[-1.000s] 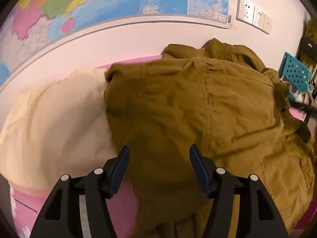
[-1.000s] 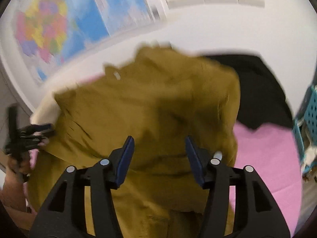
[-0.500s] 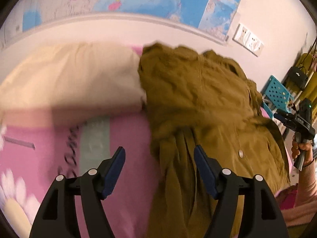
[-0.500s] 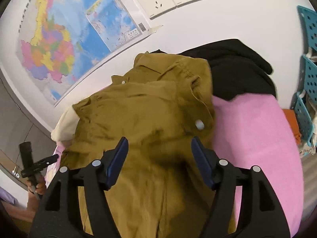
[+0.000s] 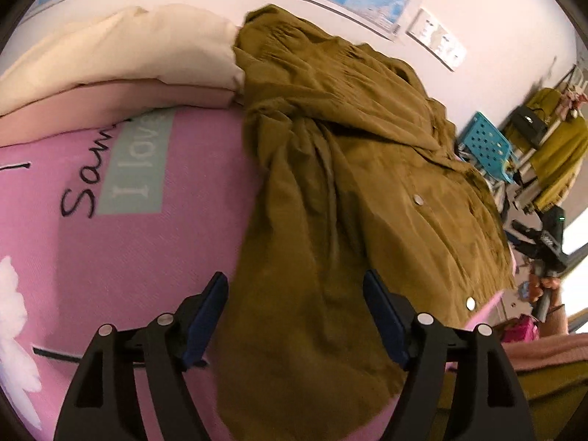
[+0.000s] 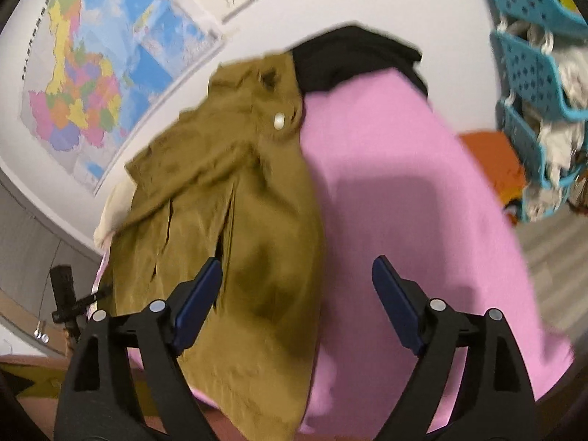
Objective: Fold large clothes
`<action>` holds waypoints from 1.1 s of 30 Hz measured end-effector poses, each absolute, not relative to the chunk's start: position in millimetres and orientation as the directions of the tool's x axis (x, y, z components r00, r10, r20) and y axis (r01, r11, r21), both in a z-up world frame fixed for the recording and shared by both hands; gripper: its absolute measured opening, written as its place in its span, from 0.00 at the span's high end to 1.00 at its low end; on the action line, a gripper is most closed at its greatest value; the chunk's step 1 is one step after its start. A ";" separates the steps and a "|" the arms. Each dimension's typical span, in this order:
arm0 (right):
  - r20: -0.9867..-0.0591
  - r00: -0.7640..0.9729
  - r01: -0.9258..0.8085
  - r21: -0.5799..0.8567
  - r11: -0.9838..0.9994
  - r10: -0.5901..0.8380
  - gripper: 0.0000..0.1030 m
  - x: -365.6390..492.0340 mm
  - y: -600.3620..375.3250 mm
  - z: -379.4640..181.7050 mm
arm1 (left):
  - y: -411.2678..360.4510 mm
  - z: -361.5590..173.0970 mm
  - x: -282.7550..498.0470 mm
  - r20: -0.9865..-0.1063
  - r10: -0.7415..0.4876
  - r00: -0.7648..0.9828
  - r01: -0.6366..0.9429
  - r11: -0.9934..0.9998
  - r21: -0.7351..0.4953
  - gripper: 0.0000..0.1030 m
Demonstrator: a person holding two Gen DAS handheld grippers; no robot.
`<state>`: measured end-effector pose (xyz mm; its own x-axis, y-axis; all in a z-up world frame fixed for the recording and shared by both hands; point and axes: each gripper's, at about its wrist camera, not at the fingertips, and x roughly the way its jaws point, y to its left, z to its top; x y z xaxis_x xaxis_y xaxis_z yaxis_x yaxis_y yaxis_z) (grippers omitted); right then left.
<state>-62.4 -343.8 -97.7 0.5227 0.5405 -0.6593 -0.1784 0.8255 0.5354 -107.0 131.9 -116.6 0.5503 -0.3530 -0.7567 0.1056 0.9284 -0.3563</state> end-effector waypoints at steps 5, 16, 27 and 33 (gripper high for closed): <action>-0.590 0.474 -0.262 0.614 0.745 0.654 0.24 -80.9 -328.9 -105.5 | 125.1 -119.5 -120.1 -0.710 -0.484 0.511 0.173 0.867 -0.467 0.29; -0.510 0.399 -0.334 0.693 0.639 0.762 0.58 -83.8 -305.0 -111.9 | 117.9 -121.9 -111.4 -0.713 -0.462 0.528 0.129 0.873 -0.470 0.38; -0.253 0.466 -0.489 0.725 0.485 0.848 0.96 -118.6 -323.5 -30.6 | 132.4 -64.9 -135.1 -0.650 -0.432 0.625 0.074 0.862 -0.501 0.94; -0.202 0.509 -0.566 0.654 0.502 0.837 0.96 -152.1 -339.5 7.2 | 148.8 -37.1 -167.5 -0.569 -0.487 0.662 0.136 0.825 -0.549 0.95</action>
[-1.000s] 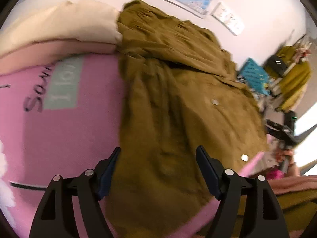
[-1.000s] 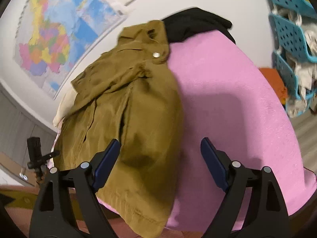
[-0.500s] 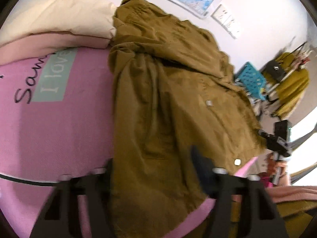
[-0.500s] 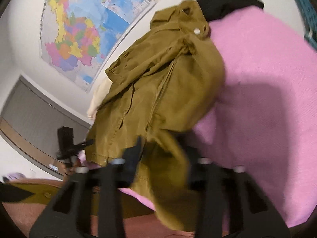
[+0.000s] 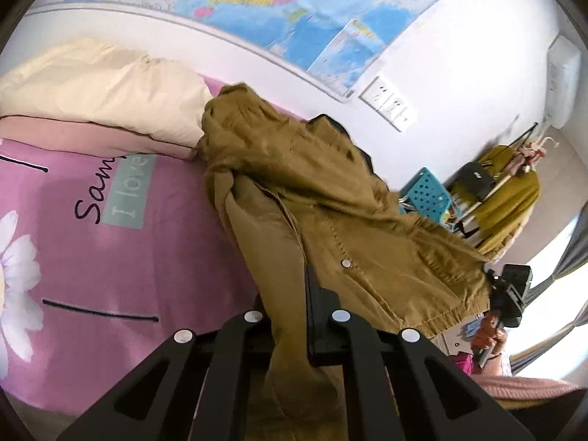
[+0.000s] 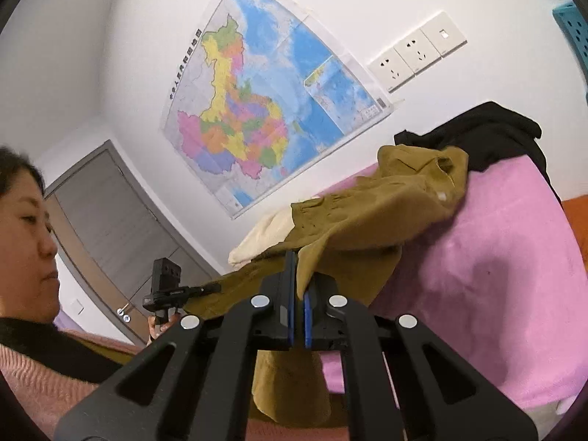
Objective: Fold large clothes
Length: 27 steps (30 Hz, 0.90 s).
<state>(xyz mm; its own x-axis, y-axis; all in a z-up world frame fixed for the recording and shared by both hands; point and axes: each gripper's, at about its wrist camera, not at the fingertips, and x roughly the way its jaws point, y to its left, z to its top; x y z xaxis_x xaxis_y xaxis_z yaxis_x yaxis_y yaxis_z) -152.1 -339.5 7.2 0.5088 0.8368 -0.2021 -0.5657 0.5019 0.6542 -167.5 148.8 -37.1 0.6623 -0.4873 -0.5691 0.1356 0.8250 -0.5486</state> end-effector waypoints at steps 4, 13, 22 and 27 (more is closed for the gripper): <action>-0.279 0.452 -0.467 0.735 0.491 0.847 0.96 -142.3 -338.0 -42.0 | 148.8 -71.5 -169.7 -0.631 -0.490 0.602 0.110 0.833 -0.542 0.93; -0.418 0.425 -0.345 0.746 0.570 0.803 0.35 -147.8 -343.0 -101.6 | 149.3 -116.0 -170.3 -0.714 -0.450 0.537 0.058 0.864 -0.501 0.69; -0.358 0.321 -0.311 0.834 0.455 0.877 0.87 -155.3 -329.4 -144.2 | 135.4 -128.6 -171.1 -0.706 -0.515 0.486 0.079 0.830 -0.552 0.64; -0.278 0.353 -0.379 0.831 0.408 0.893 0.90 -161.9 -325.4 -113.4 | 129.0 -120.8 -170.0 -0.703 -0.504 0.501 0.049 0.828 -0.559 0.94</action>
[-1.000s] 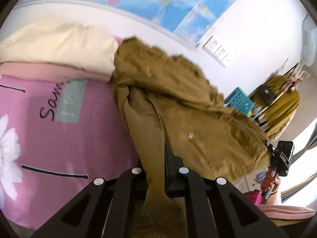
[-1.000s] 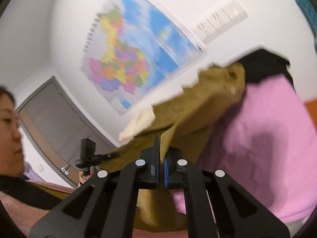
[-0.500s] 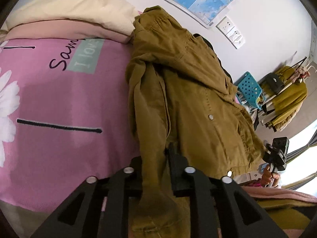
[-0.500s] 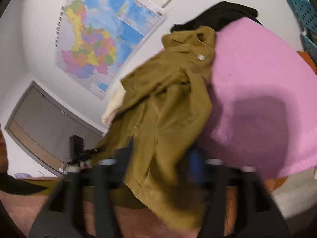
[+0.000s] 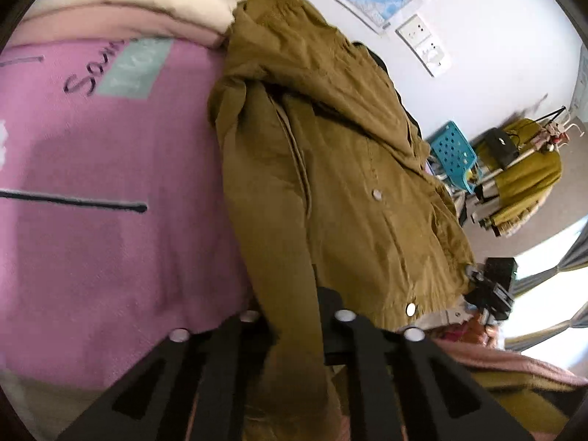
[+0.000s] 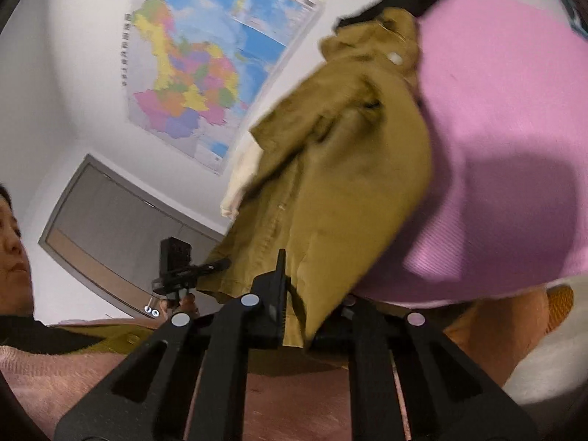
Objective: Fold large clothes
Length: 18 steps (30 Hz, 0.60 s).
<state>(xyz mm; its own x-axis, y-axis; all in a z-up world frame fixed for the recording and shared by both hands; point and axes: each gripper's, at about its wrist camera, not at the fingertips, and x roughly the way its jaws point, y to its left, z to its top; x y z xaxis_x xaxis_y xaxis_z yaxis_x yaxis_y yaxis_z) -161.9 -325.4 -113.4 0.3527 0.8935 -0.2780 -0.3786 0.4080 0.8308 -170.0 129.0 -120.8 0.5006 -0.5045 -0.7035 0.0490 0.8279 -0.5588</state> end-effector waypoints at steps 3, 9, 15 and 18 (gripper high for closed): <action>-0.237 0.381 -0.427 0.812 0.398 0.893 0.94 -165.7 -323.9 -86.3 | 133.0 -102.1 -174.0 -0.663 -0.517 0.542 0.050 0.807 -0.588 0.95; -0.128 0.432 -0.518 0.775 0.362 0.893 0.95 -175.1 -330.2 -32.9 | 147.3 -61.4 -188.9 -0.579 -0.524 0.624 0.081 0.781 -0.620 0.95; -0.073 0.457 -0.561 0.749 0.351 0.886 0.95 -172.9 -337.1 -2.9 | 162.8 -38.5 -199.4 -0.496 -0.558 0.666 0.124 0.738 -0.663 0.95; -0.060 0.471 -0.541 0.769 0.342 0.880 0.95 -155.4 -336.8 0.1 | 167.1 -41.1 -185.7 -0.495 -0.570 0.656 0.098 0.714 -0.693 0.95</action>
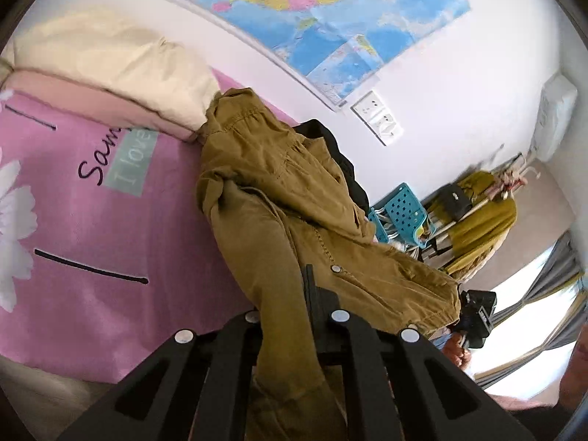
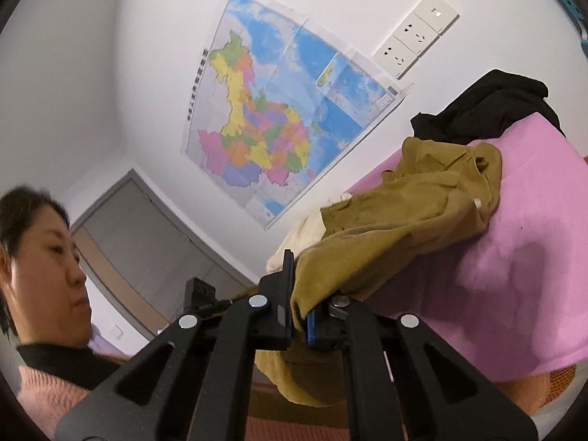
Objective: Fold large clothes
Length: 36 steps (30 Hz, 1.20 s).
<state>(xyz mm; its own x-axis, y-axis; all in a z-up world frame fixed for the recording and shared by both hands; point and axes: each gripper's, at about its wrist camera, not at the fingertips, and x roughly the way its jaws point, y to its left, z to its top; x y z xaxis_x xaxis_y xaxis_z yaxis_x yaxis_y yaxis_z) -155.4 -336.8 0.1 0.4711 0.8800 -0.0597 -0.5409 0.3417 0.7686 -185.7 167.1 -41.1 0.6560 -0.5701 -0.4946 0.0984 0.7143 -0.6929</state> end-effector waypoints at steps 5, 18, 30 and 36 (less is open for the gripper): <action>-0.047 0.472 -0.529 0.784 0.325 0.880 0.95 -113.0 -330.4 13.7 | 180.6 -34.4 -152.8 -0.507 -0.576 0.641 0.058 0.695 -0.717 0.95; -0.085 0.514 -0.484 0.793 0.370 0.853 0.95 -2.7 -318.5 51.5 | 185.4 30.7 -44.3 -0.579 -0.499 0.645 0.073 0.794 -0.603 0.92; -0.187 0.556 -0.381 0.809 0.449 0.809 0.94 82.4 -311.6 38.2 | 181.5 32.2 44.2 -0.655 -0.434 0.618 0.020 0.842 -0.539 0.91; -0.241 0.566 -0.319 0.818 0.479 0.788 0.94 114.4 -306.7 22.0 | 177.3 25.7 70.8 -0.702 -0.380 0.602 -0.022 0.871 -0.491 0.91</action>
<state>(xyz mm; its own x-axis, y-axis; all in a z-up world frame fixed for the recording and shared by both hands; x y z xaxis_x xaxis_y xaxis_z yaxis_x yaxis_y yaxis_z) 114.4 -306.7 22.0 0.5660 0.7883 -0.2414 -0.3187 0.4792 0.8178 70.8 177.3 25.7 0.6022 -0.3804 -0.7019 -0.0216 0.8711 -0.4907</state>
